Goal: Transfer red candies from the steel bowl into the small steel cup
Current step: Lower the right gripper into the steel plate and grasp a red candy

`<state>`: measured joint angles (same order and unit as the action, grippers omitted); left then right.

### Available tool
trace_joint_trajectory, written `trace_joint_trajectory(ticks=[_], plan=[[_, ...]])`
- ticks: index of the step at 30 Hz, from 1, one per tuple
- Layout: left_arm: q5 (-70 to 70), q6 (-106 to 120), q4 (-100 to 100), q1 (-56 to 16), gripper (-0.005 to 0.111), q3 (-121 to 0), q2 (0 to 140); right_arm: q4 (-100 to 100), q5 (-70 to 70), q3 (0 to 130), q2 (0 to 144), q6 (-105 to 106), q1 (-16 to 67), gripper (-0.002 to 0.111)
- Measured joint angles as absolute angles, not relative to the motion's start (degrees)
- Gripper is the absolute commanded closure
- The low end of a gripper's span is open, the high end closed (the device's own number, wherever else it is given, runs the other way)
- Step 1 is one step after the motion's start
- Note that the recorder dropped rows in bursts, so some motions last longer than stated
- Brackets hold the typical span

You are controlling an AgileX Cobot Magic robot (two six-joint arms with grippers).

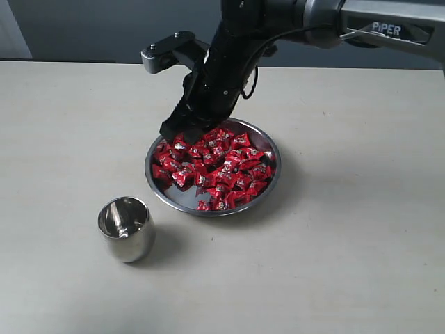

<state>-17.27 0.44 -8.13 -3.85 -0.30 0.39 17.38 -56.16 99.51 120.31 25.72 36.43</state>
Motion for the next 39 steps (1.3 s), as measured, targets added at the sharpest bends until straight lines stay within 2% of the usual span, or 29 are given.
trace_joint_trajectory(ticks=[3, 5, 6, 14, 27, 31, 33, 39], plan=[[-17.3, 0.4, -8.1, -3.9, 0.106, -0.3, 0.4, 18.1, -55.9, 99.5, 121.4, 26.0, 36.8, 0.062], [-17.3, 0.4, -8.1, -3.9, 0.106, -0.3, 0.4, 18.3, -55.8, 99.5, 122.0, 26.1, 37.3, 0.054], [-17.3, 0.4, -8.1, -3.9, 0.106, -0.3, 0.4, 18.6, -55.5, 99.5, 122.5, 26.1, 37.5, 0.053], [-17.3, 0.4, -8.1, -3.9, 0.106, -0.3, 0.4, 18.6, -50.6, 99.5, 126.7, 26.1, 40.5, 0.056], [-17.3, 0.4, -8.1, -3.9, 0.106, -0.3, 0.4, 14.8, -46.5, 99.5, 130.7, 25.4, 40.7, 0.056], [-17.3, 0.4, -8.1, -3.9, 0.106, -0.3, 0.4, 14.0, -47.2, 99.5, 130.7, 24.4, 40.7, 0.08], [-17.3, 0.4, -8.1, -3.9, 0.106, -0.3, 0.4, 13.8, -48.0, 99.5, 130.7, 24.2, 40.7, 0.083], [-17.3, 0.4, -8.1, -3.9, 0.106, -0.3, 0.4, 13.7, -48.7, 99.5, 130.7, 23.8, 40.7, 0.083]])
